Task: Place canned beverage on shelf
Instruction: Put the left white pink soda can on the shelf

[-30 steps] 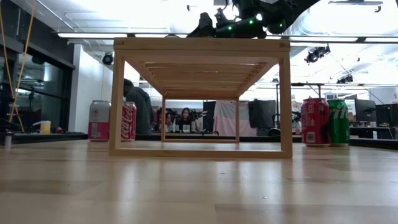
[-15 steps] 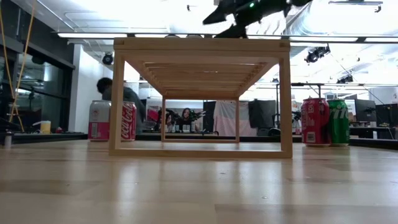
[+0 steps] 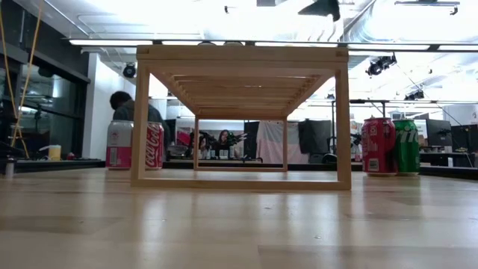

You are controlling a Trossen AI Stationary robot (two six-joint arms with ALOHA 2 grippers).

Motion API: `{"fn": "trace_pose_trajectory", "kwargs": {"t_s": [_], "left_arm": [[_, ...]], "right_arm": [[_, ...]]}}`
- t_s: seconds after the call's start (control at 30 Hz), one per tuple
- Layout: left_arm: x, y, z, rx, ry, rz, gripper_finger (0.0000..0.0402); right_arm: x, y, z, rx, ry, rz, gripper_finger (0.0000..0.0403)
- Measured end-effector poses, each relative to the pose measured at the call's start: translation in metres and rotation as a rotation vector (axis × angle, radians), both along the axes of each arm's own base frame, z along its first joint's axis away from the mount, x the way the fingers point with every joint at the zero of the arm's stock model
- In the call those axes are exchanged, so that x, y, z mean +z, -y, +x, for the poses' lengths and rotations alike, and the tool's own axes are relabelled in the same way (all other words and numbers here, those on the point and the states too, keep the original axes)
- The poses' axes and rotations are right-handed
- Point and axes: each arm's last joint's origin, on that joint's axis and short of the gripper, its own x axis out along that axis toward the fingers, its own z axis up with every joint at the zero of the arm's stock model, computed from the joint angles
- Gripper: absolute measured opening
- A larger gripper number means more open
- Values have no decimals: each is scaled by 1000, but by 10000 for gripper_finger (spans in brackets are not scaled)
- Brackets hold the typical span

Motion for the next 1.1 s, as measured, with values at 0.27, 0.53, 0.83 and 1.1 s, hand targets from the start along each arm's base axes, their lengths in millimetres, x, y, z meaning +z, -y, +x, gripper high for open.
{"fn": "trace_pose_trajectory", "kwargs": {"t_s": [0.27, 0.53, 0.83, 1.1], "left_arm": [[0, 0, 0, 1, 0, 0, 365], [0, 0, 0, 1, 0, -1, 365], [-1, 0, 0, 1, -7, -2, 365], [-6, -1, 2, 0, -63, -17, 365]], "right_arm": [[15, -16, -30, 32, 86, 60, 392], [17, -22, -32, 48, 115, 112, 392], [14, -21, -26, 44, 114, 190, 392], [10, -24, -25, 138, 94, 293, 392]]}}
